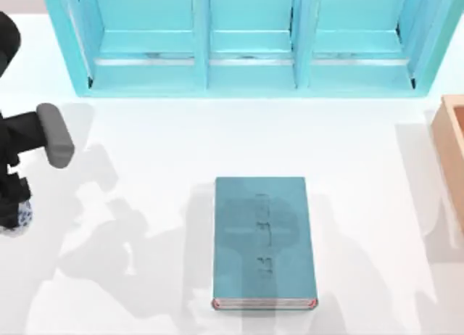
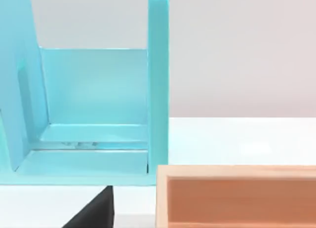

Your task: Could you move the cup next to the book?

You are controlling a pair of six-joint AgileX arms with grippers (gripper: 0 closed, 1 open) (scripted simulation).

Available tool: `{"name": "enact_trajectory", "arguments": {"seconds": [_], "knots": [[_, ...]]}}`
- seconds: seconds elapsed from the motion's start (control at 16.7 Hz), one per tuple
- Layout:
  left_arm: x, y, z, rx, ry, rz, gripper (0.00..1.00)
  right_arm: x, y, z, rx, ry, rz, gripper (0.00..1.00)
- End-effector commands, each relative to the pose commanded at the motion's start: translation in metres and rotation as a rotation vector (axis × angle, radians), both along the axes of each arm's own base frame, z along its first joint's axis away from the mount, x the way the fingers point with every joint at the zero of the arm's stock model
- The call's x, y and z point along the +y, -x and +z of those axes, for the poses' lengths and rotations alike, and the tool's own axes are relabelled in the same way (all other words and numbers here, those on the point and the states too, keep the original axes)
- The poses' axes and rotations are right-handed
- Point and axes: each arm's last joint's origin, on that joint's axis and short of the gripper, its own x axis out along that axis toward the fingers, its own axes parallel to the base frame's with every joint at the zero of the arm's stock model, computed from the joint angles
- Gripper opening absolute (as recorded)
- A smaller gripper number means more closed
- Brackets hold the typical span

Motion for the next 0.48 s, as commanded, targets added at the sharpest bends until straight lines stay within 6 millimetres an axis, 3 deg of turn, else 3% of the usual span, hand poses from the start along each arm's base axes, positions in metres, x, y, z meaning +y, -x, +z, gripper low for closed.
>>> {"name": "enact_trajectory", "arguments": {"seconds": [0.24, 0.48], "knots": [[-0.077, 0.019, 0.007, 0.004, -0.084, 0.328, 0.0, 0.0, 0.0, 0.0, 0.0, 0.0, 0.0, 1.0], [-0.129, 0.045, 0.019, -0.043, -0.132, 0.656, 0.0, 0.0, 0.0, 0.0, 0.0, 0.0, 0.0, 1.0]]}}
